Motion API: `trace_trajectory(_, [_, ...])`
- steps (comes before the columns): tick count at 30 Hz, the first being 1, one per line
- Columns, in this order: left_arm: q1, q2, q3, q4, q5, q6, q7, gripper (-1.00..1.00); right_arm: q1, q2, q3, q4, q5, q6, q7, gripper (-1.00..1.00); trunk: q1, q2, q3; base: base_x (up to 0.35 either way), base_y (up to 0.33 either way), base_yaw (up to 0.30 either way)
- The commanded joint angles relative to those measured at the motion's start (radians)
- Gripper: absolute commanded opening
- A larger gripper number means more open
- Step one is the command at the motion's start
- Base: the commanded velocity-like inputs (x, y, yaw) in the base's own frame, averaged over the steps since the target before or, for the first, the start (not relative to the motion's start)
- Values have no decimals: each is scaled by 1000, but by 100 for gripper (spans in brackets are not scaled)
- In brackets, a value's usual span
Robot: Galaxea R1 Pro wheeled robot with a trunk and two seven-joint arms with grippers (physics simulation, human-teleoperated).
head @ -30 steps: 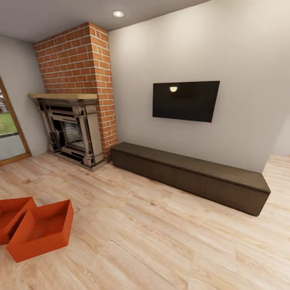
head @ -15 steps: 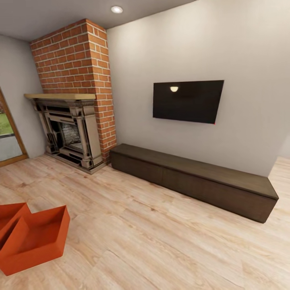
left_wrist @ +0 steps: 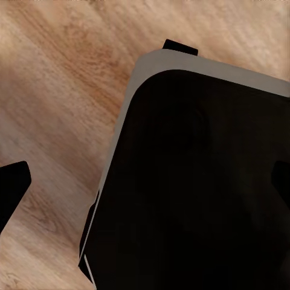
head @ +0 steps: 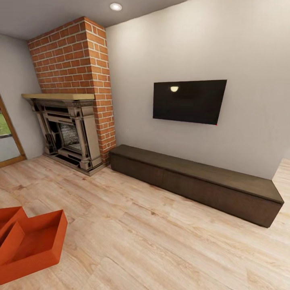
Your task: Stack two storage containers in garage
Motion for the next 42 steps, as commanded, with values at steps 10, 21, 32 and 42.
trace_trajectory(10, [0,-1,6,-1,2,1,1,100,-1,0,8,3,-10,-5,5,100,0,-1,-1,20,0,0])
trace_trajectory(21, [0,-4,11,3,3,-1,-9,100,0,0,16,1,-6,-2,7,100,0,-1,-1,35,0,0])
trace_trajectory(32, [0,-7,11,4,2,-1,-10,100,0,13,39,1,39,0,-1,100,0,-1,-1,0,0,12])
trace_trajectory(42, [0,-6,10,3,2,-1,-10,100,0,15,39,2,39,0,-4,100,0,-1,-1,0,0,235])
